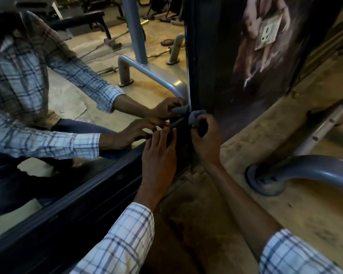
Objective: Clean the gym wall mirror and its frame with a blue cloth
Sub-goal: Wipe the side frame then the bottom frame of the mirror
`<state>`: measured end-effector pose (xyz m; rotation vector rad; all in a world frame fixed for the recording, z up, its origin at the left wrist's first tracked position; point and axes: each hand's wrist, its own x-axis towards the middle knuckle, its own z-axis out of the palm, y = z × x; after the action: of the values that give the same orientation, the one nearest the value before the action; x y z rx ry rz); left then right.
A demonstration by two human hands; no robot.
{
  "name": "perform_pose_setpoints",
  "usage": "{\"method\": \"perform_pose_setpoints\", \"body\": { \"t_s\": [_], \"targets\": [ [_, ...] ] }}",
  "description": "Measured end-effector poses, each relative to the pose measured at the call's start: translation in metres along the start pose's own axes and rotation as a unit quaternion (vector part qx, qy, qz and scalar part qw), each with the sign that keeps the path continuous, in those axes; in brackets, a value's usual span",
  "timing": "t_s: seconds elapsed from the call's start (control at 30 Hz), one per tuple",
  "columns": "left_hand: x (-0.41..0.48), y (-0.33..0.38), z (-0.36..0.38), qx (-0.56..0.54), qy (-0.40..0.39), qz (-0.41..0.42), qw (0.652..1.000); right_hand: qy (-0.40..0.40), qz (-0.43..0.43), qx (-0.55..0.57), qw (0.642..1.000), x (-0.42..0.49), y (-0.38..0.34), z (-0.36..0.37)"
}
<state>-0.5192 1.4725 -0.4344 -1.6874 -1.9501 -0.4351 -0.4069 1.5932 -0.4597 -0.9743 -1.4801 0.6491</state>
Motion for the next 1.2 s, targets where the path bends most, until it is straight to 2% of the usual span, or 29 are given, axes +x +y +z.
{"method": "perform_pose_setpoints", "body": {
  "t_s": [0.1, 0.13, 0.27, 0.33, 0.37, 0.57, 0.7, 0.9, 1.07, 1.2],
  "targets": [
    [0.002, 0.002, 0.002, -0.004, 0.008, 0.001, 1.000, 0.091, 0.057, 0.009, 0.994, 0.019, 0.012, -0.008],
    [0.001, 0.002, 0.002, -0.008, 0.008, 0.001, 1.000, 0.091, 0.073, 0.009, 0.993, 0.023, 0.013, -0.009],
    [0.001, 0.000, -0.002, -0.024, -0.008, 0.007, 1.000, -0.057, 0.011, -0.024, 0.998, 0.027, 0.015, -0.016],
    [0.002, -0.001, -0.007, -0.043, -0.029, 0.007, 0.999, -0.131, 0.023, -0.024, 0.991, 0.025, 0.016, -0.028],
    [0.003, -0.002, -0.011, -0.056, -0.038, 0.007, 0.998, -0.137, 0.030, -0.024, 0.990, 0.022, 0.014, -0.033],
    [0.009, -0.007, -0.043, -0.187, -0.049, -0.011, 0.981, -0.075, 0.040, 0.027, 0.996, -0.010, -0.036, -0.039],
    [0.014, -0.018, -0.067, -0.278, -0.061, -0.045, 0.958, -0.049, 0.098, 0.042, 0.993, -0.020, -0.078, -0.034],
    [0.044, -0.031, -0.141, -0.377, -0.138, -0.070, 0.913, -0.050, 0.187, 0.104, 0.975, -0.013, -0.178, -0.050],
    [0.092, -0.021, -0.258, -0.421, -0.174, -0.073, 0.887, -0.017, 0.288, 0.201, 0.936, 0.017, -0.298, -0.098],
    [0.136, -0.014, -0.365, -0.448, -0.182, -0.096, 0.870, -0.024, 0.304, 0.170, 0.937, 0.048, -0.398, -0.143]
  ]
}}
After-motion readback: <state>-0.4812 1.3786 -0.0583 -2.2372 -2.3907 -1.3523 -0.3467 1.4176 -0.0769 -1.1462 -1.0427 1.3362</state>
